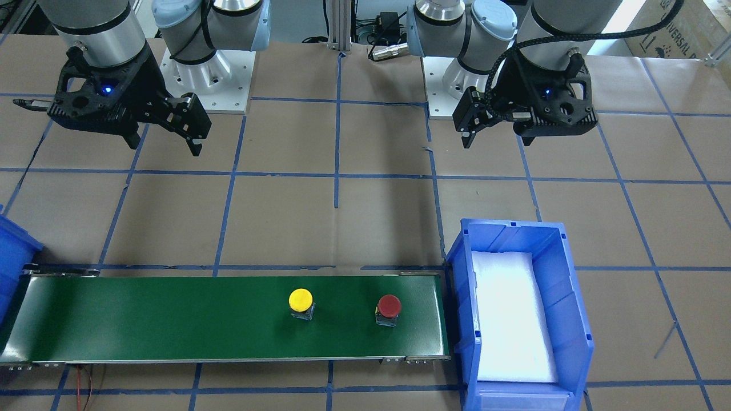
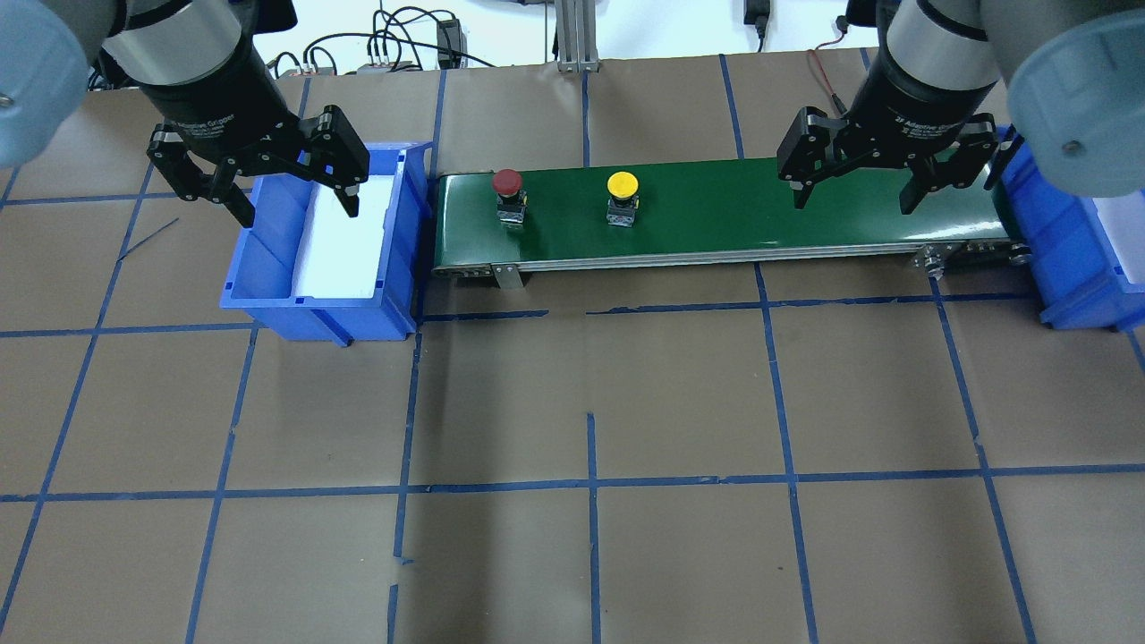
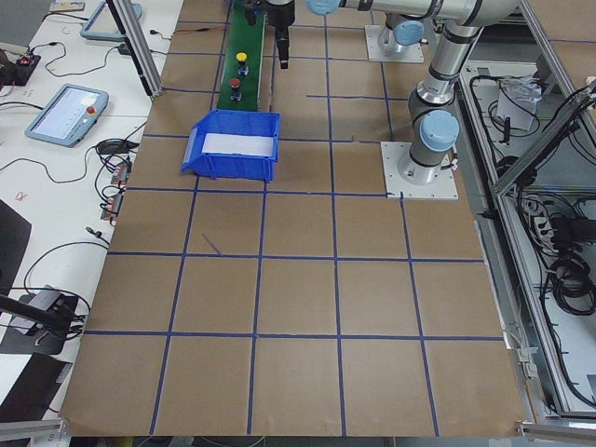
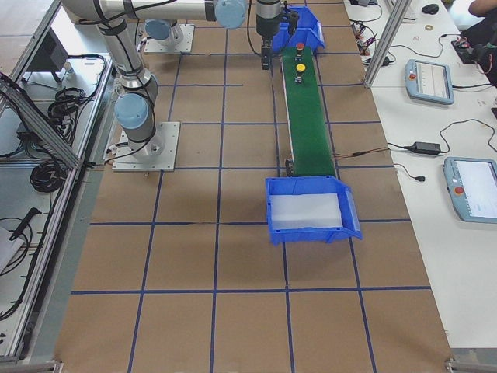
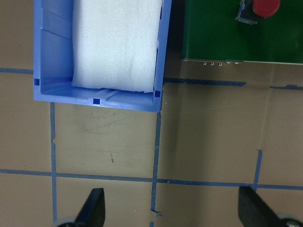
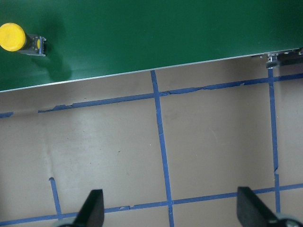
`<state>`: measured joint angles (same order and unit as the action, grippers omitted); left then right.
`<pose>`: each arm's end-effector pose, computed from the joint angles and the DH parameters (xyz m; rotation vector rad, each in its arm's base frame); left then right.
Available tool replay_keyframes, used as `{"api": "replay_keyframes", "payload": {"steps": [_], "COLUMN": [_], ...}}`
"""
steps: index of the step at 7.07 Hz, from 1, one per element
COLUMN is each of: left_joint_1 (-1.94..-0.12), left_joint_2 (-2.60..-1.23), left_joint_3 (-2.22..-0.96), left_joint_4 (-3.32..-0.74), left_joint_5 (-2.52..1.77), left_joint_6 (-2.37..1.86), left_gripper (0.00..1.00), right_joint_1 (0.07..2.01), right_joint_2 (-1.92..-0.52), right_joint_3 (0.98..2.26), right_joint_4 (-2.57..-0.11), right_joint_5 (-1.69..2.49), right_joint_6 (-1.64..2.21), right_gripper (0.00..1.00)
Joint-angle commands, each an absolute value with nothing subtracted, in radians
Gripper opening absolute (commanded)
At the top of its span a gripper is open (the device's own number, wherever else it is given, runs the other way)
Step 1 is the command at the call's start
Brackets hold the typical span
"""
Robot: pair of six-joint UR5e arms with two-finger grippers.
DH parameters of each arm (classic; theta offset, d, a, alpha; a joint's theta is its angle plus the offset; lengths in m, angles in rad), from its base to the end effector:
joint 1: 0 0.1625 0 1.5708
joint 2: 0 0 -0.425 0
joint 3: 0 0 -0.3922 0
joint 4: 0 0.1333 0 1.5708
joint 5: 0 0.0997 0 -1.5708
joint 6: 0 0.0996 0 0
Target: Transport two buttons from left to right
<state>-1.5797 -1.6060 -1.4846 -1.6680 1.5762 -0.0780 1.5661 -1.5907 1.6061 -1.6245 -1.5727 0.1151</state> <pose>-0.1372 -0.5004 0.5031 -0.1080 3.1315 0.0720 0.1308 -0.4878 0.4857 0.1881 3.1352 -0.0602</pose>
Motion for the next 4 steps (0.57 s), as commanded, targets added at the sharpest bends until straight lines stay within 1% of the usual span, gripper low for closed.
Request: {"api": "replay_keyframes", "payload": {"steps": [1,4], "left_joint_1": [-1.580,-1.585], "left_joint_2": [-1.615,-1.614], "left_joint_3": [-1.517,-1.516], "left_joint_4": [-1.623,-1.596], "left_joint_5": [1.574,1.562], "left_joint_6": [-0.078,-0.087], "left_gripper": [1.00,1.00], "right_joint_1": [1.566,1.568], "right_joint_2": [-1.591,-1.591], "right_joint_3": [1.606,1.605], "right_joint_4": [-1.624,-1.624], "right_joint_5": [-1.572,-1.572], "right_joint_6": [0.115,0.115], "right_gripper": [1.00,1.00]}}
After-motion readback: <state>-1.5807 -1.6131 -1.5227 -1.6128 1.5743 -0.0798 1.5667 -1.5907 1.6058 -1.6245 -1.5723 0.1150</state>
